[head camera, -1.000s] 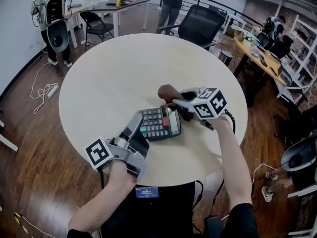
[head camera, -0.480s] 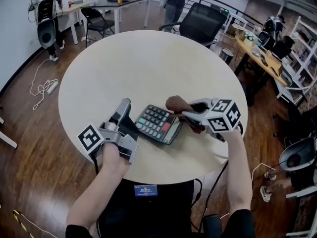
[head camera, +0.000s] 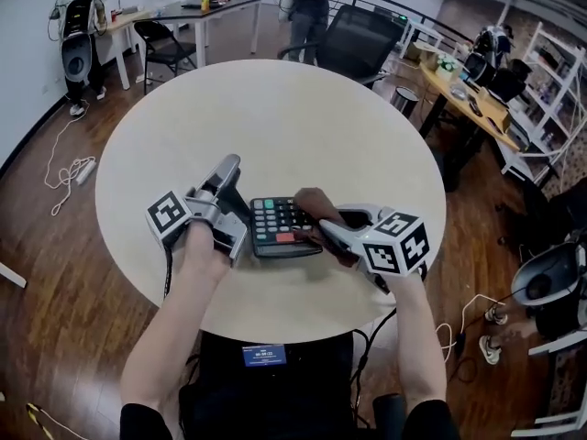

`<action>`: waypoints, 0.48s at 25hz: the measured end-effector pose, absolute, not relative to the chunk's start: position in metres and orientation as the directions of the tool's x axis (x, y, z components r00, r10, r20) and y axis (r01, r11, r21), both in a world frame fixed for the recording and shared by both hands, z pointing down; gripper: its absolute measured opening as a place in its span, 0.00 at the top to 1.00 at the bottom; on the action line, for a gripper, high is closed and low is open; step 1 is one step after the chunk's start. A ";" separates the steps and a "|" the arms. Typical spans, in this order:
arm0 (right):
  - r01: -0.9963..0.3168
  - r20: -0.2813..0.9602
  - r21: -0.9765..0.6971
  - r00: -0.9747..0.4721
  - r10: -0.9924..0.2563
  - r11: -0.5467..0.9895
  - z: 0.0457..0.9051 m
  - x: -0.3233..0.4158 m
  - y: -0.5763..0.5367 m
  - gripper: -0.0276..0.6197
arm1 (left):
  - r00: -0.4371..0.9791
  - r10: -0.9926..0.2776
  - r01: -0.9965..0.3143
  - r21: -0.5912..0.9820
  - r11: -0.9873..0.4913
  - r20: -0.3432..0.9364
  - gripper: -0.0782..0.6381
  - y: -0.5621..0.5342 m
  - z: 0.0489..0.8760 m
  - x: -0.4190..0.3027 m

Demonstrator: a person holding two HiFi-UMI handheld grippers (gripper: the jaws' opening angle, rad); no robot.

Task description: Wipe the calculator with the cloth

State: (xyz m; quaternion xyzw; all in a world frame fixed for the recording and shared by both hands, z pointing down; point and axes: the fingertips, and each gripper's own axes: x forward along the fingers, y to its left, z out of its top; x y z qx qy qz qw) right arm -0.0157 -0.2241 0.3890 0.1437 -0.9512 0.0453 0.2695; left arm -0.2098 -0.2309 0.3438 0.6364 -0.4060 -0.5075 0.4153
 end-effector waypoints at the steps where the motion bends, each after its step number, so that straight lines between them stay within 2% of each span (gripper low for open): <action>1: -0.345 0.511 -0.007 -0.808 -0.293 0.939 0.384 -0.009 -0.238 0.80 | 0.168 -0.934 -0.089 0.939 -0.333 -0.315 0.63 -0.228 0.339 -0.206; 4: -0.483 0.469 -0.014 -0.777 -0.421 0.876 0.368 0.013 -0.288 0.80 | 0.204 -0.919 -0.076 0.931 -0.357 -0.336 0.63 -0.211 0.325 -0.190; 6: -0.508 0.487 -0.024 -0.758 -0.433 0.861 0.371 0.013 -0.307 0.80 | 0.222 -0.907 -0.040 0.926 -0.374 -0.357 0.64 -0.191 0.323 -0.175; 12: -0.387 0.653 0.110 -0.666 -0.361 0.915 0.394 -0.025 -0.304 0.80 | 0.268 -0.869 0.014 0.903 -0.429 -0.417 0.65 -0.153 0.321 -0.130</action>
